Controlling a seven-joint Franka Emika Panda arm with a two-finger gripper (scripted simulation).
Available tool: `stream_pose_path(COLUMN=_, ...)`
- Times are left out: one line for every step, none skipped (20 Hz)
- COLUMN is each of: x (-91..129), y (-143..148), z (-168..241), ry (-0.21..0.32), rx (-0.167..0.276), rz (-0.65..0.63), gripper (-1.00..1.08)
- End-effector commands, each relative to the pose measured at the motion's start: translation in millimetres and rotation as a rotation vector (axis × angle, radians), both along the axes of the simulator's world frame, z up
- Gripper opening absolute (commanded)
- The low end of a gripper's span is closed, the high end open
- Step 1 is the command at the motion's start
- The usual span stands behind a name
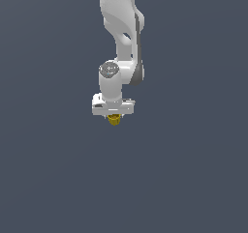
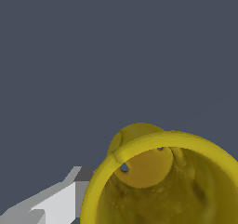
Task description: Pick up the object and move it to a goal position.
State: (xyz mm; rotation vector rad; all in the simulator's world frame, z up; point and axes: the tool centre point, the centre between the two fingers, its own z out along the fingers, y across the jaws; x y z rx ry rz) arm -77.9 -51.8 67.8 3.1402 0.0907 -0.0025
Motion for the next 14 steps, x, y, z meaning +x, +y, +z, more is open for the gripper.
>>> stream_pose_path(x=3.3, y=11.5, z=14.1, ry=-0.002, rx=-0.001, rz=0.001, gripper=-1.0)
stream_pose_path(x=4.6, y=16.9, z=20.5, ry=-0.002, rx=-0.001, rz=0.001, gripper=-1.0)
stream_pose_path(x=6.0, y=22.7, z=27.4, ry=-0.002, rx=-0.001, rz=0.001, gripper=-1.0)
stream_pose_path(x=7.4, y=28.9, z=34.7, ry=-0.002, rx=-0.001, rz=0.001, gripper=-1.0)
stream_pose_path(x=9.0, y=35.4, z=42.5, ry=-0.002, rx=-0.001, rz=0.001, gripper=-1.0)
stream_pose_path(x=10.7, y=42.4, z=50.7, ry=-0.002, rx=-0.001, rz=0.001, gripper=-1.0)
stream_pose_path(x=12.5, y=49.7, z=59.4, ry=-0.002, rx=-0.001, rz=0.001, gripper=-1.0)
stream_pose_path(x=14.4, y=57.2, z=68.4, ry=-0.002, rx=-0.001, rz=0.001, gripper=-1.0)
stream_pose_path(x=16.4, y=65.0, z=77.6, ry=-0.002, rx=-0.002, rz=0.001, gripper=-1.0)
stream_pose_path(x=18.4, y=72.9, z=87.0, ry=-0.002, rx=-0.002, rz=0.001, gripper=-1.0)
stream_pose_path(x=20.4, y=80.8, z=96.4, ry=-0.002, rx=-0.002, rz=0.001, gripper=-1.0)
stream_pose_path(x=22.5, y=88.8, z=106.0, ry=-0.002, rx=-0.002, rz=0.001, gripper=-1.0)
stream_pose_path(x=24.6, y=96.8, z=115.5, ry=-0.002, rx=-0.002, rz=0.001, gripper=-1.0)
stream_pose_path(x=26.8, y=104.8, z=125.1, ry=-0.002, rx=-0.002, rz=0.001, gripper=-1.0)
